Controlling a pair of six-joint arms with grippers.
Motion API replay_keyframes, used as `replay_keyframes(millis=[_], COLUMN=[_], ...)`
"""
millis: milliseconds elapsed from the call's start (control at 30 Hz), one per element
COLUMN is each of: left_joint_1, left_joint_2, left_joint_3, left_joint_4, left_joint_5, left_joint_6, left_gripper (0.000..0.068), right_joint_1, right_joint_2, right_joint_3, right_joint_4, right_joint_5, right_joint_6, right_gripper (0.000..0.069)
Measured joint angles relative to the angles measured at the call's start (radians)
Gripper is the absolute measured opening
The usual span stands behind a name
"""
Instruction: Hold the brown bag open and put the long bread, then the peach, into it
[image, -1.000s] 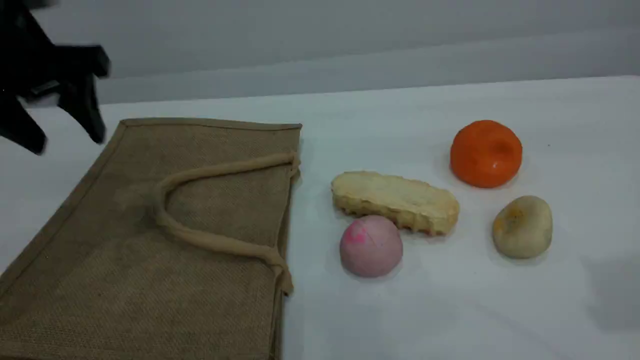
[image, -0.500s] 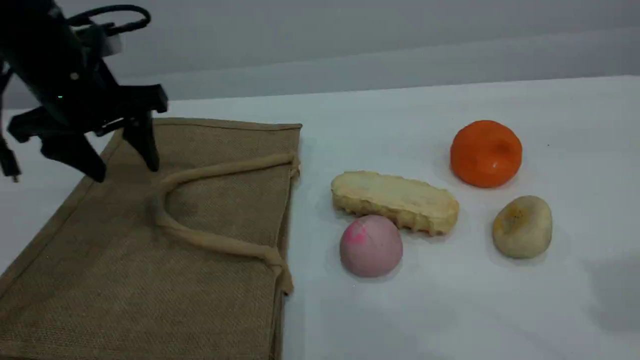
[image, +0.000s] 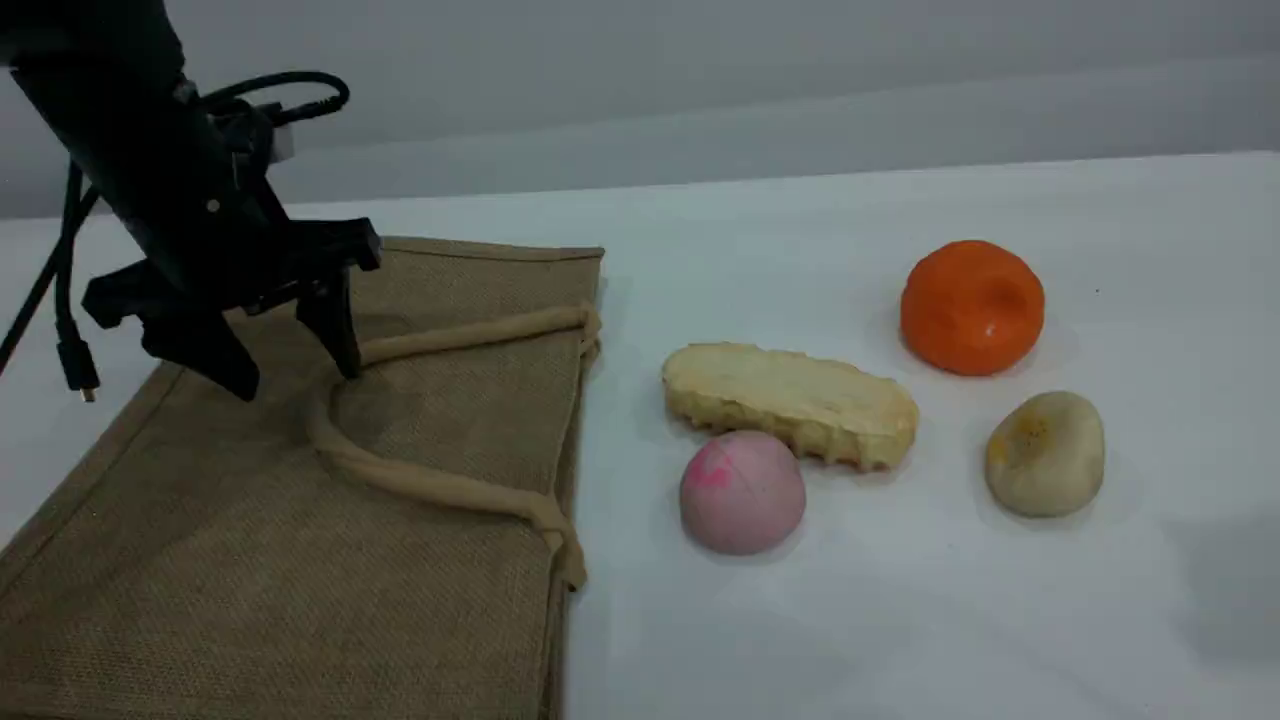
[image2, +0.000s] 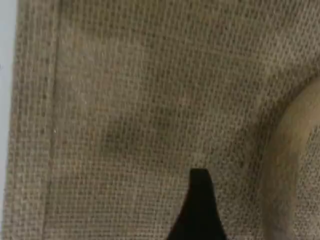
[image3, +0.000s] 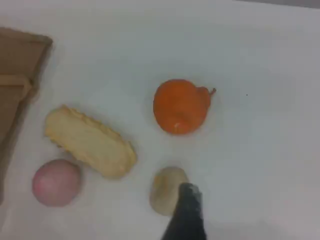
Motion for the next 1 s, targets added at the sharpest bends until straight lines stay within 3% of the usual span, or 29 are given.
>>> replay_keyframes(millis=[500, 633, 1000], left_joint_1=[0.0, 0.0, 0.0], left_joint_2=[0.043, 0.043, 0.042], left_joint_3=[0.0, 0.0, 0.0], left_joint_4=[0.001, 0.001, -0.002], left_joint_5=[-0.017, -0.011, -0.007], left_joint_6=[0.001, 0.001, 0.001], left_gripper=[0.0505, 0.0449, 0.0211], right_joint_1=[0.0, 0.0, 0.0], right_joint_2=[0.0, 0.0, 0.0], right_joint_3=[0.0, 0.0, 0.0], right_joint_4=[0.0, 0.0, 0.0], right_joint_5=[0.0, 0.0, 0.0], right_joint_6=[0.0, 0.0, 0.0], right_gripper=[0.0552, 0.0552, 0.0552])
